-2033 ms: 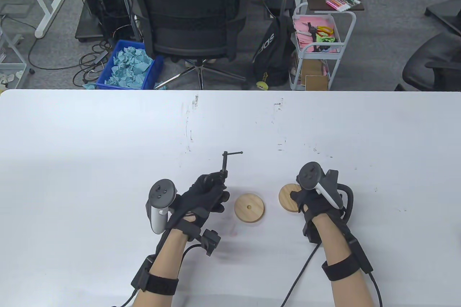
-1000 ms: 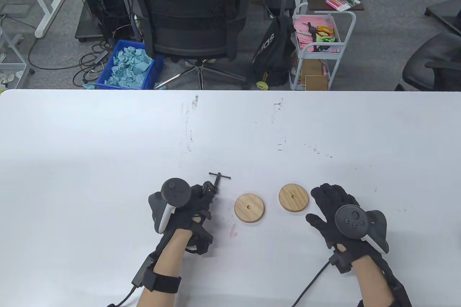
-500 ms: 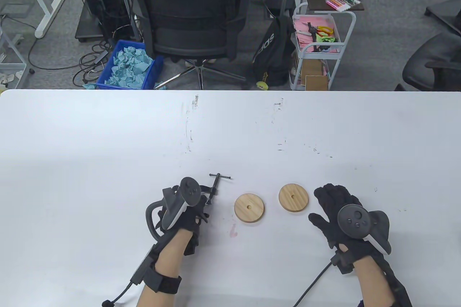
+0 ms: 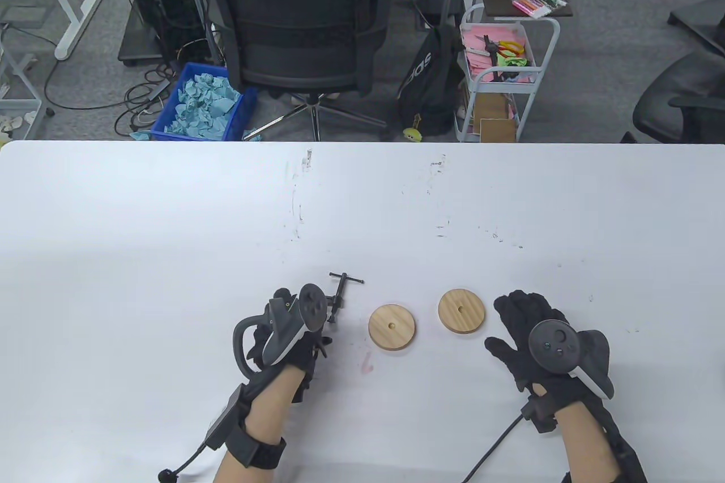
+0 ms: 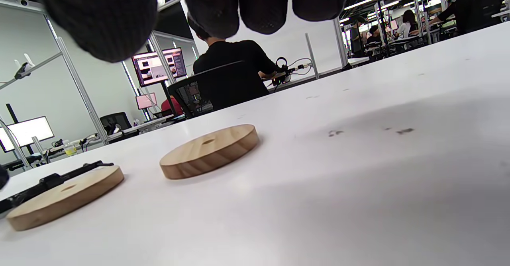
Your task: Unscrew the clamp open
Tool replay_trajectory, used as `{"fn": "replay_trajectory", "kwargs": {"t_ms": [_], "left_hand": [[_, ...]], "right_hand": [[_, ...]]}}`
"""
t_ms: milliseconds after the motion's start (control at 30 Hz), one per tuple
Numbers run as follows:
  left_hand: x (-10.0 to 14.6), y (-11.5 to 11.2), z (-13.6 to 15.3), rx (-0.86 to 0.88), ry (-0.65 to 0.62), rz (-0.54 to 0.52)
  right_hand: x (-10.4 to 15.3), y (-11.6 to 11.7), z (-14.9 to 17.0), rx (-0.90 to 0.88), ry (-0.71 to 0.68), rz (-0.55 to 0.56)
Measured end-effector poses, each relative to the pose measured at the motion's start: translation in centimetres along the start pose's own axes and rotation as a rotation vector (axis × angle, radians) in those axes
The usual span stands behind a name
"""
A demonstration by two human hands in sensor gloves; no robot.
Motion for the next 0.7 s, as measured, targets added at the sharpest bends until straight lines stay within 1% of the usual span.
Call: {"fn": "replay_trajectory", "kwargs": {"t_ms": [33, 133, 233, 267, 300, 333, 500, 633, 700], "left_hand": [[0.3, 0.8, -0.2, 0.003, -0.039, -0.036], [1.5, 2.1, -0.9, 0.003, -0.155, -0.105], [3.3, 3.2, -1.6, -0.068, -0.258, -0.199], [3.8, 3.6, -1.6, -0.106, -0.27, -0.236], [4.3, 3.8, -1.8, -0.139, -0.298, -0.249], [4.6, 3.7, -1.9, -0.148, -0.321, -0.245], [5.4, 2.6, -1.6, -0.169, -0.346, -0.207], [5.5, 1.4, -1.0, -0.157, -0.37, -0.123], [5.8, 1.0, -0.6, -0.153, -0.382, -0.099]], "right_hand": [[0.0, 0.2, -0.1, 0.01, 0.001, -0.01], [-0.1, 0.4, -0.5, 0.037, -0.009, -0.026], [0.0, 0.7, -0.8, 0.057, -0.016, -0.048], [0.1, 0.7, -0.9, 0.061, -0.019, -0.054], [0.1, 0.8, -1.1, 0.065, -0.023, -0.06], [0.2, 0.9, -1.2, 0.069, -0.028, -0.062], [0.3, 1.4, -2.0, 0.104, -0.061, -0.096], [0.4, 1.9, -2.2, 0.131, -0.069, -0.129], [0.5, 2.2, -2.4, 0.13, -0.074, -0.148]]}}
Point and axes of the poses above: the tracker on the back of each hand, its own z axis roughly to the little-finger side, its own x axis roughly from the fingertips to the wrist, y = z × x, the point moved 4 cm from there along -x, roughly from the wrist to the fingertips, and after that the axes turned 9 degrees about -x, right-handed, at the moved point
